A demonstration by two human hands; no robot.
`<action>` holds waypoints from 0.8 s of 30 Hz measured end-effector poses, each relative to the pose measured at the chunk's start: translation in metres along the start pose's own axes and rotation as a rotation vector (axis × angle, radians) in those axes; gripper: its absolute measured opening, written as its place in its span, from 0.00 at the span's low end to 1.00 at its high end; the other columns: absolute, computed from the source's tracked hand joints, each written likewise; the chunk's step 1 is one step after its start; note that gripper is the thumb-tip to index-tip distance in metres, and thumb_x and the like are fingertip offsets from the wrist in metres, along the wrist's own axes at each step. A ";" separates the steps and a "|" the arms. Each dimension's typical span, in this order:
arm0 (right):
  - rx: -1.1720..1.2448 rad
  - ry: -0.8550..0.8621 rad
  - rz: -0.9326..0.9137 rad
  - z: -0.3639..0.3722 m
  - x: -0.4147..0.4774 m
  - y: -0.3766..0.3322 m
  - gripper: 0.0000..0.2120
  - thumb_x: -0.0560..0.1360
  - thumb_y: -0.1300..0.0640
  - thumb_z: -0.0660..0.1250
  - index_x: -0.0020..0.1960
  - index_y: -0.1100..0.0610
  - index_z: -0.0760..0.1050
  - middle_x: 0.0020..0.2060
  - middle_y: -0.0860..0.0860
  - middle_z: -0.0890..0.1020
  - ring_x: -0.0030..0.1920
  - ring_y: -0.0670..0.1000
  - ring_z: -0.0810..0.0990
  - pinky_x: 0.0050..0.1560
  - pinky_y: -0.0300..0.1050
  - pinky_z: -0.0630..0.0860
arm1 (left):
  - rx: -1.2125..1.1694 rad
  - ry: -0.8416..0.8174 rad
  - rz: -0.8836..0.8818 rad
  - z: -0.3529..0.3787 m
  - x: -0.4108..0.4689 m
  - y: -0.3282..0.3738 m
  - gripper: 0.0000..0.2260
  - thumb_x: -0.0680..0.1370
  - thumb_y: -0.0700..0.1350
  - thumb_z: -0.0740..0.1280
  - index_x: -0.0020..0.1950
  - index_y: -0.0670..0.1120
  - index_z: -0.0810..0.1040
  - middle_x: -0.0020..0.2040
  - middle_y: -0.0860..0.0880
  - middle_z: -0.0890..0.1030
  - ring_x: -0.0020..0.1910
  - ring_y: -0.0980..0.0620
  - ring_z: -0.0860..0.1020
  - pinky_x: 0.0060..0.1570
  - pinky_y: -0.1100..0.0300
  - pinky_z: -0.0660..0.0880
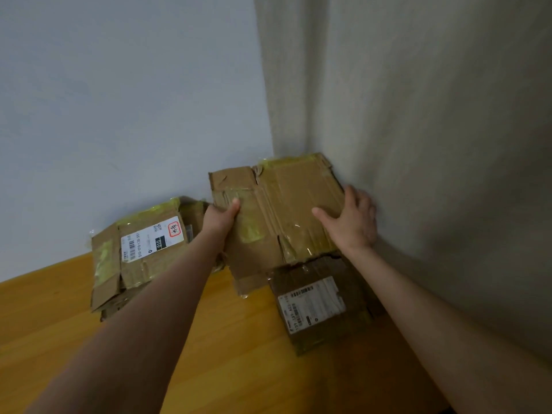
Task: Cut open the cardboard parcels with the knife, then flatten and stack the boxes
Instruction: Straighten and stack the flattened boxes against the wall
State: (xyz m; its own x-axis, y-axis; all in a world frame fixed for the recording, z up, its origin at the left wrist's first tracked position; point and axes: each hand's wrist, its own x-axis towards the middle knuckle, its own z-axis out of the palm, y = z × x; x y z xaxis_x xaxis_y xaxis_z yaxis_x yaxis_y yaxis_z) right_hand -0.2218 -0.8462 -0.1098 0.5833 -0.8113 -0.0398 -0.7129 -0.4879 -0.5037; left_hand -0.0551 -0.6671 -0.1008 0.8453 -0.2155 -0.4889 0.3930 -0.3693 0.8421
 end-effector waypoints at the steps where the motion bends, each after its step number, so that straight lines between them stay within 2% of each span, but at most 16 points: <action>1: -0.057 -0.058 -0.063 0.002 -0.002 0.002 0.46 0.70 0.30 0.64 0.78 0.50 0.51 0.77 0.54 0.55 0.75 0.60 0.53 0.73 0.59 0.58 | 0.148 -0.003 -0.003 0.003 0.008 0.001 0.37 0.76 0.59 0.67 0.77 0.43 0.56 0.72 0.39 0.68 0.68 0.38 0.70 0.66 0.41 0.69; 3: -0.211 -0.257 -0.174 0.013 -0.006 0.008 0.49 0.68 0.29 0.66 0.79 0.47 0.48 0.78 0.52 0.49 0.77 0.59 0.45 0.75 0.59 0.50 | 0.540 0.038 0.101 0.010 0.011 -0.006 0.44 0.76 0.61 0.66 0.79 0.45 0.43 0.76 0.35 0.55 0.74 0.34 0.60 0.70 0.39 0.63; 4: -0.289 -0.350 -0.219 0.021 -0.008 0.012 0.51 0.66 0.29 0.67 0.79 0.46 0.45 0.78 0.52 0.45 0.77 0.59 0.41 0.76 0.60 0.46 | 0.717 0.057 0.218 0.013 0.007 -0.014 0.47 0.74 0.62 0.67 0.79 0.46 0.41 0.77 0.35 0.52 0.75 0.35 0.56 0.71 0.39 0.61; 5: -0.357 -0.418 -0.255 0.029 -0.010 0.014 0.53 0.65 0.30 0.69 0.79 0.45 0.43 0.78 0.52 0.42 0.77 0.60 0.38 0.76 0.61 0.43 | 0.875 0.025 0.346 0.017 0.002 -0.023 0.49 0.72 0.64 0.68 0.79 0.47 0.40 0.78 0.36 0.50 0.76 0.36 0.54 0.72 0.39 0.59; 7: -0.459 -0.479 -0.296 0.046 -0.012 0.016 0.55 0.65 0.32 0.71 0.78 0.45 0.40 0.78 0.52 0.38 0.76 0.61 0.34 0.75 0.62 0.38 | 1.194 -0.167 0.515 0.029 -0.009 -0.044 0.54 0.67 0.67 0.70 0.79 0.53 0.37 0.79 0.41 0.44 0.78 0.39 0.46 0.74 0.37 0.50; 9: -0.524 -0.493 -0.296 0.056 -0.010 0.014 0.52 0.68 0.38 0.71 0.78 0.44 0.39 0.77 0.52 0.37 0.76 0.62 0.34 0.75 0.63 0.39 | 1.474 -0.321 0.546 0.043 -0.013 -0.066 0.56 0.66 0.68 0.71 0.77 0.57 0.32 0.79 0.43 0.39 0.78 0.40 0.40 0.74 0.36 0.44; 11: -0.559 -0.478 -0.291 0.063 -0.004 0.012 0.47 0.72 0.43 0.70 0.78 0.43 0.40 0.78 0.51 0.39 0.76 0.61 0.36 0.75 0.62 0.41 | 1.619 -0.340 0.527 0.053 -0.012 -0.079 0.55 0.68 0.65 0.71 0.76 0.58 0.31 0.78 0.42 0.37 0.78 0.40 0.40 0.74 0.37 0.44; 15: -0.572 -0.447 -0.300 0.073 0.014 0.009 0.40 0.77 0.47 0.66 0.78 0.41 0.42 0.78 0.48 0.42 0.77 0.60 0.39 0.75 0.62 0.43 | 1.598 -0.284 0.500 0.059 0.006 -0.076 0.45 0.76 0.56 0.68 0.76 0.62 0.35 0.79 0.43 0.39 0.78 0.41 0.43 0.75 0.42 0.50; 17: -0.550 -0.461 -0.290 0.077 0.020 0.007 0.37 0.78 0.48 0.64 0.78 0.41 0.44 0.78 0.48 0.42 0.77 0.60 0.40 0.75 0.61 0.43 | 1.581 -0.297 0.458 0.061 0.012 -0.070 0.44 0.76 0.54 0.69 0.77 0.62 0.38 0.79 0.45 0.40 0.78 0.41 0.44 0.75 0.43 0.52; 20: -0.526 -0.490 -0.288 0.077 0.021 0.006 0.39 0.77 0.47 0.65 0.78 0.41 0.44 0.78 0.49 0.41 0.77 0.61 0.39 0.75 0.61 0.42 | 1.563 -0.304 0.425 0.061 0.011 -0.071 0.45 0.74 0.55 0.71 0.78 0.61 0.39 0.79 0.45 0.41 0.78 0.41 0.44 0.75 0.42 0.51; 22: -0.493 -0.458 -0.293 0.071 0.014 0.009 0.41 0.75 0.46 0.67 0.78 0.43 0.43 0.78 0.51 0.41 0.77 0.60 0.37 0.75 0.61 0.41 | 1.461 -0.201 0.516 0.056 -0.004 -0.079 0.45 0.73 0.58 0.70 0.79 0.56 0.43 0.79 0.44 0.46 0.78 0.42 0.49 0.75 0.44 0.53; 24: -0.403 -0.374 -0.269 0.066 -0.004 0.017 0.41 0.75 0.45 0.67 0.78 0.45 0.45 0.78 0.53 0.43 0.77 0.59 0.39 0.76 0.60 0.42 | 1.222 -0.022 0.681 0.051 -0.030 -0.097 0.36 0.75 0.56 0.68 0.78 0.49 0.55 0.76 0.43 0.58 0.73 0.44 0.63 0.70 0.49 0.64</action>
State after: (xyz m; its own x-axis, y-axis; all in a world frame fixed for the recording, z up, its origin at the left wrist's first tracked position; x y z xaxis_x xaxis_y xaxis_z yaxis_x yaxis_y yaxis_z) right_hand -0.2104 -0.8301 -0.1757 0.8086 -0.5100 -0.2933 -0.5699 -0.8029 -0.1751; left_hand -0.1373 -0.6706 -0.1794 0.7295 -0.6790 -0.0821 -0.6575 -0.7293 0.1894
